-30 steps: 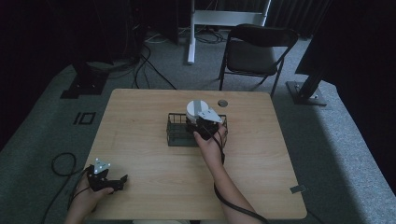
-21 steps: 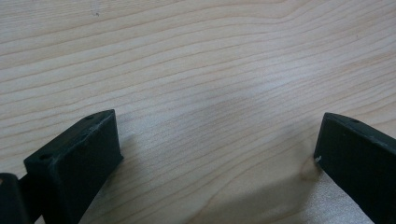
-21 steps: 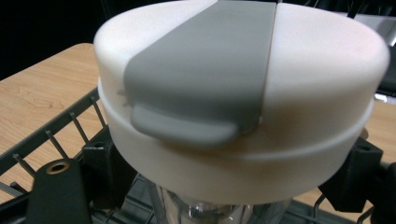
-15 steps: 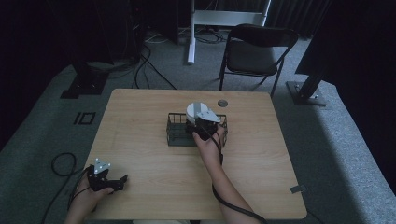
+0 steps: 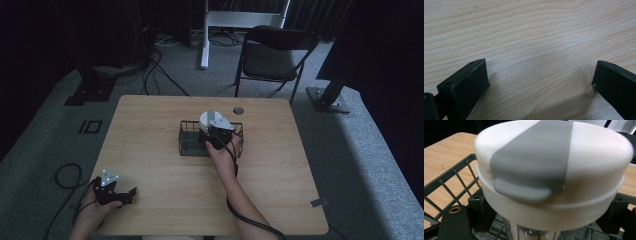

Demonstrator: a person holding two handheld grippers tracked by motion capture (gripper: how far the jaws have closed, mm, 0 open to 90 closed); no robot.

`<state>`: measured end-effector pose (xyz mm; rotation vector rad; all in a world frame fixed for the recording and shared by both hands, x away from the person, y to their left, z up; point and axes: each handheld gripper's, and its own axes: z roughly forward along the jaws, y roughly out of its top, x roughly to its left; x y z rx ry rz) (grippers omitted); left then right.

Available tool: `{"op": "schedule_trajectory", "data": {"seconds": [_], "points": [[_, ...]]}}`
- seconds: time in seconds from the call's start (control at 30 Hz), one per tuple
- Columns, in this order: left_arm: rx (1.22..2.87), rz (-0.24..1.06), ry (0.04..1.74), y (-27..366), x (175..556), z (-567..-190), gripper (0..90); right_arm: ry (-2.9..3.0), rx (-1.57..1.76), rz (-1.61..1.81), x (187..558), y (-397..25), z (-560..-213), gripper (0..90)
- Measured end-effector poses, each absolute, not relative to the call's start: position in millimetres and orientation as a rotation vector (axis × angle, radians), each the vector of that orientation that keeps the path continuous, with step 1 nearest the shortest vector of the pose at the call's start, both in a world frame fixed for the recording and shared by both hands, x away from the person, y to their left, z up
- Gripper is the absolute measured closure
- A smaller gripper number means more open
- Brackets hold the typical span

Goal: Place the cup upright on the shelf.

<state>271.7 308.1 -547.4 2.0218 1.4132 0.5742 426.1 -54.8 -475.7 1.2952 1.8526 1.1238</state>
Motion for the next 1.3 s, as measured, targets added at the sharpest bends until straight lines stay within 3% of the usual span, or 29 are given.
{"op": "schedule_trajectory", "data": {"seconds": [0.3, 0.43, 1.3], "points": [[2.022, 0.574, 1.413, 308, 272, -547, 0.7, 1.857, 1.313, 1.148, 424, -59, -477, 18.0], [2.021, 0.574, 1.414, 308, 272, -547, 0.7, 1.864, 1.325, 1.192, 423, -61, -479, 12.4], [2.022, 0.573, 1.415, 308, 272, -547, 0.7, 1.926, 1.196, 1.272, 412, -82, -478, 12.5]]}}
